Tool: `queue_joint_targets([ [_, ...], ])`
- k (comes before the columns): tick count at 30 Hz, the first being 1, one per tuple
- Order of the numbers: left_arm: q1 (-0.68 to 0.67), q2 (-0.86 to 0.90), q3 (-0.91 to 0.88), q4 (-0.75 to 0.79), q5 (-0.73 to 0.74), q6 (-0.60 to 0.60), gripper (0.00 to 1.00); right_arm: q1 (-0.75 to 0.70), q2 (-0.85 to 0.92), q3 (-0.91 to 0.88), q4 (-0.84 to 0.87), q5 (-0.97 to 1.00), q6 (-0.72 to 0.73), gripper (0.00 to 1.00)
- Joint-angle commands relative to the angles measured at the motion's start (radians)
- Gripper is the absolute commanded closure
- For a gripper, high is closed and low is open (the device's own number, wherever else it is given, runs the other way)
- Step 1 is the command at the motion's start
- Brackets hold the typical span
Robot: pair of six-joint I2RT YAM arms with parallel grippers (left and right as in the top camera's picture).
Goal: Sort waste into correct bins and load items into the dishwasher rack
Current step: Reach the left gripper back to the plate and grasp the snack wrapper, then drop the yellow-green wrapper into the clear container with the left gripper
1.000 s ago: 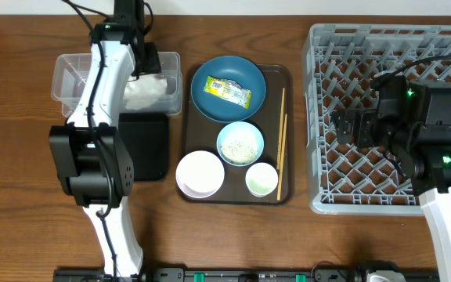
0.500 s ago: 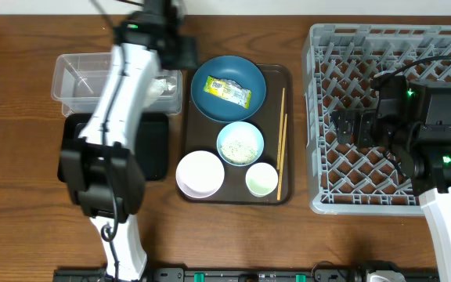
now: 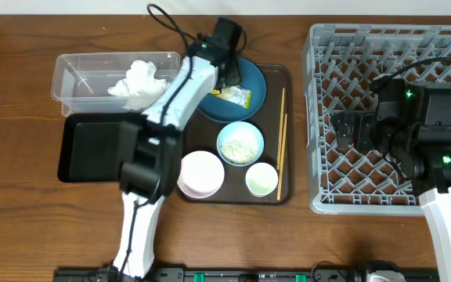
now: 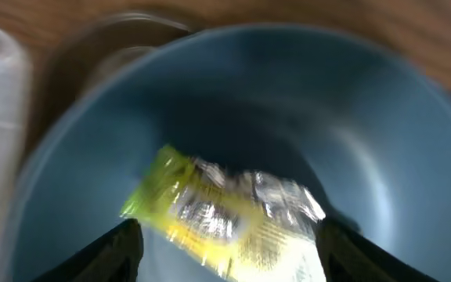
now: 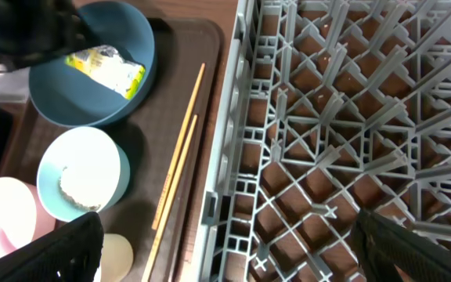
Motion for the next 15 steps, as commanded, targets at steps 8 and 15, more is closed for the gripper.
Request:
queue_joint_targets([
  [8, -0.003, 0.088, 0.010, 0.058, 0.004, -0.044, 0.22, -0.002, -0.003, 0.018, -0.025, -0.005, -0.005, 0.01],
  [15, -0.004, 0.082, 0.002, 0.029, 0.005, -0.029, 0.87, -0.002, -0.003, 0.018, -0.025, -0.005, -0.005, 0.01],
])
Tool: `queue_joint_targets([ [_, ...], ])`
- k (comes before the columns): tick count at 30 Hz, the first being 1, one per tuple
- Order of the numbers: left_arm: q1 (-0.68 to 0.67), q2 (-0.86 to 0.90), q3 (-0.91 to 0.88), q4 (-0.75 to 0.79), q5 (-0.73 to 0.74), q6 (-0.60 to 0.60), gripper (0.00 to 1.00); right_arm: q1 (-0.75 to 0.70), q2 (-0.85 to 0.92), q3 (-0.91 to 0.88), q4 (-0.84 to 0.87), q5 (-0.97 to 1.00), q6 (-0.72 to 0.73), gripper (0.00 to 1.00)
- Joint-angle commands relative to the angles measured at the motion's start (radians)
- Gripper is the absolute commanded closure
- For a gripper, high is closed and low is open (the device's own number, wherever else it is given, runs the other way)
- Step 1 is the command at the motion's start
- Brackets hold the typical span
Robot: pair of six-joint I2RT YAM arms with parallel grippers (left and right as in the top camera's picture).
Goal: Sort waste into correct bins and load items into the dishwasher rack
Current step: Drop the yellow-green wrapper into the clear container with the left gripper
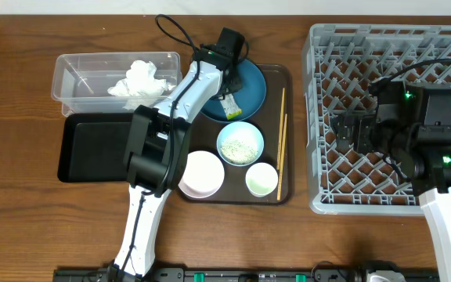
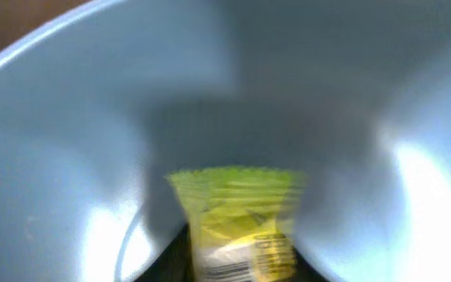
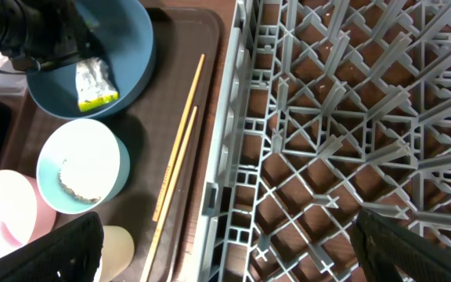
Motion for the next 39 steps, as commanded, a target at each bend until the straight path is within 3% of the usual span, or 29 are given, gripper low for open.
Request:
queue_joint_targets([
  [1, -0.002, 0.002, 0.004, -0.010, -0.003, 0.027, 0.90, -0.002, -0.003, 0.018, 0.000, -0.004, -0.005, 0.01],
  [2, -0.002, -0.008, 0.005, -0.010, 0.000, 0.042, 0.94, -0.002, -0.003, 0.018, 0.000, -0.004, -0.005, 0.01],
  [9, 0.010, -0.189, 0.018, -0.013, -0.018, 0.183, 0.94, -0.002, -0.003, 0.018, 0.000, -0.004, -0.005, 0.01],
  [15, 0.097, -0.373, 0.018, -0.083, -0.158, 0.217, 0.94, -0.002, -0.003, 0.018, -0.001, -0.004, -0.005, 0.01],
  [23, 0.293, -0.346, 0.000, -0.129, -0.188, 0.216, 0.92, -0.002, -0.003, 0.018, 0.003, -0.005, -0.005, 0.01],
  [25, 0.325, -0.311, -0.001, -0.127, -0.188, 0.217, 0.86, -0.002, -0.003, 0.018, 0.003, -0.005, -0.005, 0.01],
  [30, 0.374, -0.242, -0.001, -0.117, -0.188, 0.216, 0.52, -0.002, -0.003, 0.018, 0.003, -0.005, -0.005, 0.01],
  [39, 0.378, -0.270, -0.001, -0.120, -0.187, 0.217, 0.28, -0.002, -0.003, 0.018, 0.003, -0.005, -0.005, 0.01],
])
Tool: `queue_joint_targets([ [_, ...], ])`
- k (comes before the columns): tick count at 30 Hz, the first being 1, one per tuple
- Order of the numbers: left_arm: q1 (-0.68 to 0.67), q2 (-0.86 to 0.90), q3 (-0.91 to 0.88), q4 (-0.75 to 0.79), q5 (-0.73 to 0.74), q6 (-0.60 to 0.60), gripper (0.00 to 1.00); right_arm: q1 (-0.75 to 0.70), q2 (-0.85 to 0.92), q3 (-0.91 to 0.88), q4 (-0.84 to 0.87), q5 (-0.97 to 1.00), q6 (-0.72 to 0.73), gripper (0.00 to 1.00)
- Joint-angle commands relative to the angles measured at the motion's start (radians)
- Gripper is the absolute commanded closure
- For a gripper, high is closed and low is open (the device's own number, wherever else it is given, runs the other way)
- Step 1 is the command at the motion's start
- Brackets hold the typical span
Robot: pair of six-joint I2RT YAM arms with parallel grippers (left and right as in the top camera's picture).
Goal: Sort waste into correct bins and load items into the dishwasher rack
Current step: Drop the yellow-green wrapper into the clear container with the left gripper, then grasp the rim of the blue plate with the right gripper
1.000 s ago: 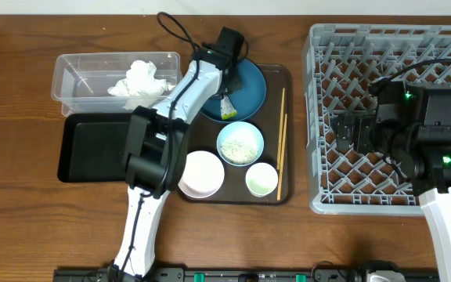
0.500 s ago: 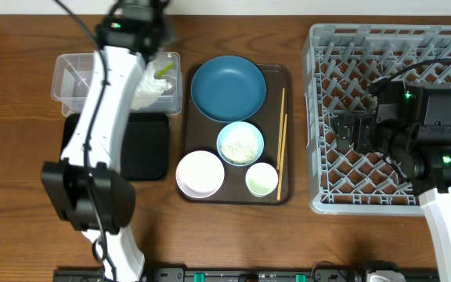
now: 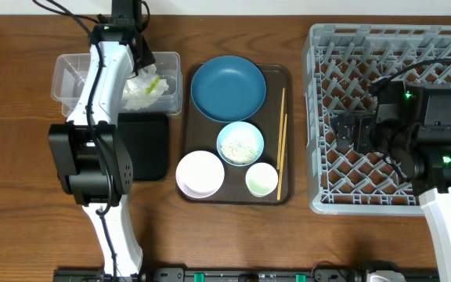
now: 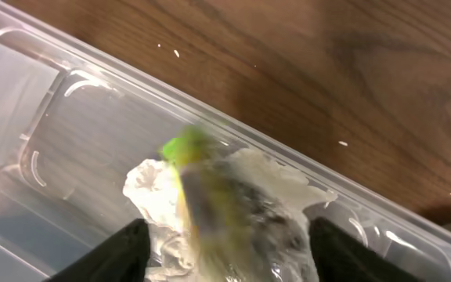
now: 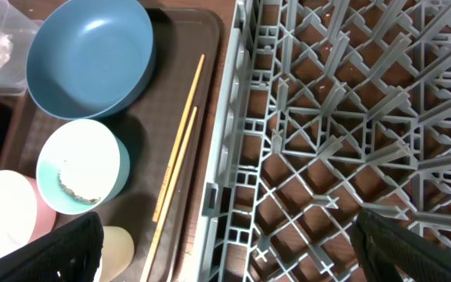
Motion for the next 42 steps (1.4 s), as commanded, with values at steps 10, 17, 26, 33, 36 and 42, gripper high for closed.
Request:
queue_joint_targets([
  [10, -0.002, -0.175, 0.009, -0.021, 0.165, 0.124, 0.20, -0.002, -0.003, 0.018, 0.001, -0.005, -0.005, 0.01],
  [17, -0.005, -0.253, 0.009, -0.191, 0.376, 0.162, 0.20, -0.001, -0.003, 0.018, 0.006, -0.008, -0.005, 0.01],
  [26, -0.015, -0.304, 0.009, -0.288, 0.401, 0.206, 0.20, 0.087, 0.044, 0.018, 0.238, -0.041, 0.142, 0.01],
  [33, -0.015, -0.345, 0.009, -0.294, 0.401, 0.227, 0.20, 0.251, 0.303, 0.100, 0.415, 0.013, 0.264, 0.01],
  [36, -0.015, -0.346, 0.009, -0.305, 0.401, 0.228, 0.20, 0.293, 0.471, 0.228, 0.388, 0.023, 0.270, 0.01],
  [42, -0.015, -0.346, 0.009, -0.319, 0.401, 0.227, 0.20, 0.363, 0.755, 0.430, 0.359, 0.049, 0.332, 0.01],
])
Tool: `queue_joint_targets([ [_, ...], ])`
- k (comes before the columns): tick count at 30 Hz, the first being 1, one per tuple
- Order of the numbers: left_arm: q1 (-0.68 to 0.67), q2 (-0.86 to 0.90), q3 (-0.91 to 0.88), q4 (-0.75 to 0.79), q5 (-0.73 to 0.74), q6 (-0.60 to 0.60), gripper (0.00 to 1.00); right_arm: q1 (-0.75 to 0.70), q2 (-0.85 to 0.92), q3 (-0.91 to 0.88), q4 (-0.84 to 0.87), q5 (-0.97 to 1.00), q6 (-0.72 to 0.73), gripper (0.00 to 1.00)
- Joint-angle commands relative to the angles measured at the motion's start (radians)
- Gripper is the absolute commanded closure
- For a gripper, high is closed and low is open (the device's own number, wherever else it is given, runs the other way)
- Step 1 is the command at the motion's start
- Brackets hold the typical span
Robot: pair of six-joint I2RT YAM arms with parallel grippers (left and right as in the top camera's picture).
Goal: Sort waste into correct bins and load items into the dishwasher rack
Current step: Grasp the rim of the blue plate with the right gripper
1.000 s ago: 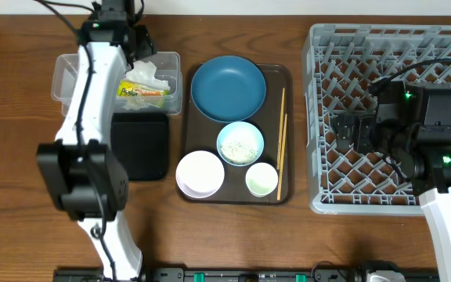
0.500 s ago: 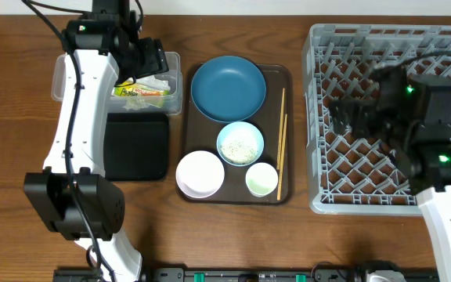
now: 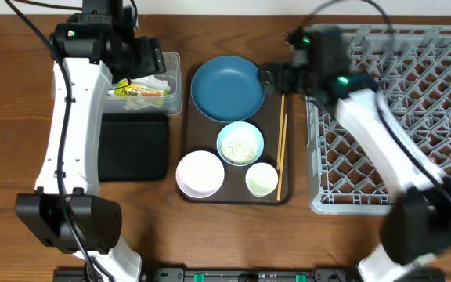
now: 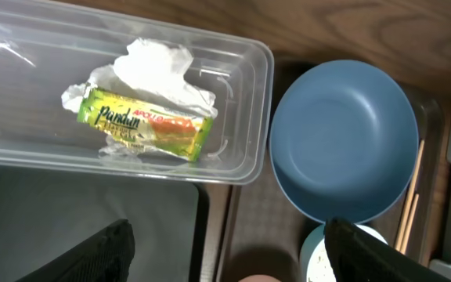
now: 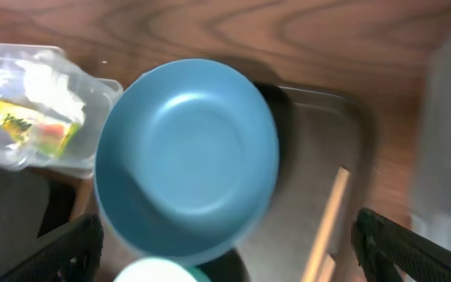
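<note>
A yellow-green snack wrapper (image 4: 143,123) lies on white tissue (image 4: 163,70) inside the clear plastic bin (image 4: 257,117). My left gripper (image 4: 225,251) hangs open and empty above the bin's right end, also seen in the overhead view (image 3: 143,59). The empty blue bowl (image 3: 228,88) sits at the back of the brown tray (image 3: 271,125). My right gripper (image 5: 233,251) is open and empty above the bowl's right edge (image 3: 276,76). The blue bowl (image 5: 186,157) fills the right wrist view.
A black bin (image 3: 131,149) lies in front of the clear bin. On the tray stand a light blue bowl with food scraps (image 3: 240,143), a pink bowl (image 3: 200,174), a pale cup (image 3: 261,179) and wooden chopsticks (image 3: 282,133). The grey dishwasher rack (image 3: 445,78) stands at the right.
The wrapper was between my left fingers over the clear bin and now lies in the bin, with the left gripper open. My right gripper has moved from over the rack to over the blue bowl.
My left gripper was open around the wrapper in the blue bowl, then close down on it. Later it held the wrapper over the clear bin, where the wrapper now lies. The right gripper stayed open over the rack until its shift to the bowl.
</note>
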Motion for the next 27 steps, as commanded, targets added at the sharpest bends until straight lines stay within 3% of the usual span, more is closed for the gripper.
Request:
queue_joint_targets([
  [1, 0.002, -0.009, 0.009, -0.006, 0.012, 0.018, 0.20, 0.041, 0.107, 0.072, -0.005, 0.048, 0.099, 0.01],
  [3, 0.002, -0.009, 0.009, -0.014, 0.012, 0.017, 0.20, 0.050, 0.163, 0.072, -0.002, 0.100, 0.165, 0.05],
  [6, 0.002, -0.009, 0.009, -0.023, 0.007, 0.017, 0.20, 0.055, 0.236, 0.072, -0.030, 0.183, 0.244, 0.41],
  [7, 0.002, -0.009, 0.009, -0.026, 0.005, 0.018, 0.20, 0.055, 0.253, 0.072, -0.037, 0.200, 0.265, 0.46],
  [13, 0.002, -0.009, 0.009, -0.033, -0.013, 0.032, 0.20, 0.055, 0.304, 0.072, -0.040, 0.217, 0.275, 0.52],
  [15, 0.002, -0.009, 0.009, -0.033, -0.022, 0.032, 0.20, 0.055, 0.304, 0.067, -0.033, 0.235, 0.275, 0.58],
  [20, 0.002, -0.008, 0.009, -0.033, -0.022, 0.032, 0.20, 0.058, 0.313, 0.062, 0.000, 0.244, 0.274, 0.90],
  [24, 0.002, -0.008, 0.009, -0.032, -0.022, 0.032, 0.19, 0.056, 0.349, 0.062, 0.014, 0.244, 0.267, 0.98],
  [27, 0.002, -0.008, 0.009, -0.032, -0.022, 0.032, 0.19, 0.056, 0.367, 0.062, 0.017, 0.244, 0.267, 0.99],
])
